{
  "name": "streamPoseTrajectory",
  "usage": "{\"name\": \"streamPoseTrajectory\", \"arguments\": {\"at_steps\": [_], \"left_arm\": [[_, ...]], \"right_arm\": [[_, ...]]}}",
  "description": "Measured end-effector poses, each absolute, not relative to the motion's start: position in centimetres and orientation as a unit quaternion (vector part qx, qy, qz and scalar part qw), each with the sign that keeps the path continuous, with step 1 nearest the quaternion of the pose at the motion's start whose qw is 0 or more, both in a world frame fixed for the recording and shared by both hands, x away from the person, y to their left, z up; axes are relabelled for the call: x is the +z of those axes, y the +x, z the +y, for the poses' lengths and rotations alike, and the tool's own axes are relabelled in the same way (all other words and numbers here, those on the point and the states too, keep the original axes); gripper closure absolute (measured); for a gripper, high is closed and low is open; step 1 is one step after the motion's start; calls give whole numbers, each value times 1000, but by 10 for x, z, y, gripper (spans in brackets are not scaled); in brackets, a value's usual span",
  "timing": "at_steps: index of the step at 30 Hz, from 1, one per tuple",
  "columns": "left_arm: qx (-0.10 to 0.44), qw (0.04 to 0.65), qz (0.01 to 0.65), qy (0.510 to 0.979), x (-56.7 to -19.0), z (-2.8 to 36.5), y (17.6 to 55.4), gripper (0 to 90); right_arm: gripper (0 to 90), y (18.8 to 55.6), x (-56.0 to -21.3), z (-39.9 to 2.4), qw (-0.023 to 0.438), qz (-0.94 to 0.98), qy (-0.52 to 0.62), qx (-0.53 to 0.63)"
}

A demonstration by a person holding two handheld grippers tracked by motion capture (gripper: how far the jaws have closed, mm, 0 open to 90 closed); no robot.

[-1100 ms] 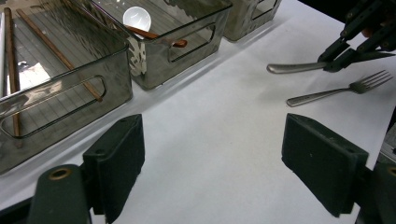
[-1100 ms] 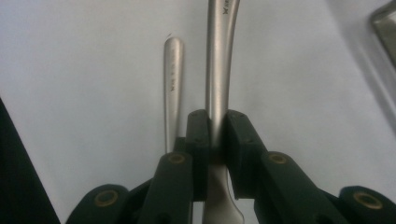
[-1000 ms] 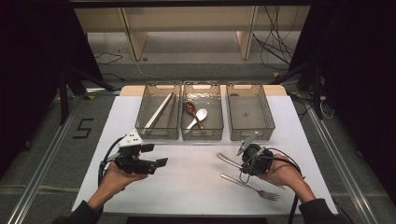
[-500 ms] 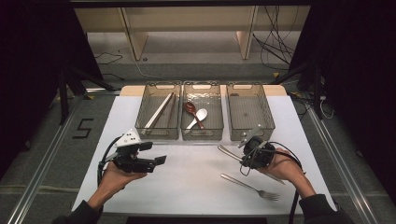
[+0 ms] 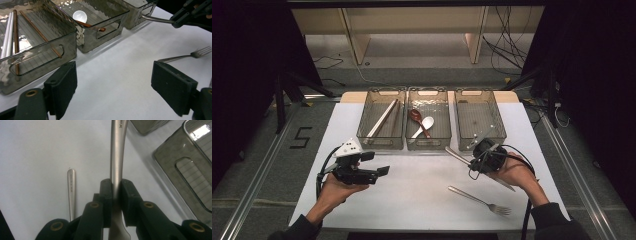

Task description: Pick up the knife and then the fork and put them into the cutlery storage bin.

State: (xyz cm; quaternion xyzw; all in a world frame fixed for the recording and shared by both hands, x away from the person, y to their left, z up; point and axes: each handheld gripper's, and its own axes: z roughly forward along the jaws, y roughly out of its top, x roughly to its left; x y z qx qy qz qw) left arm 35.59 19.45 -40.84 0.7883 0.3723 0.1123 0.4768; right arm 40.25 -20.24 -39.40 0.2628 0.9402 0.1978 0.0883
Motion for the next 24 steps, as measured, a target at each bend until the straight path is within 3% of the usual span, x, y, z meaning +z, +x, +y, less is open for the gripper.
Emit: {"name": "streamPoseTrajectory", "arguments": {"at_steps": [24], "left_arm": [[115, 480, 372, 786, -408, 195, 355, 201]], "right_arm": [[808, 437, -373, -215, 103, 915, 318, 224]]}}
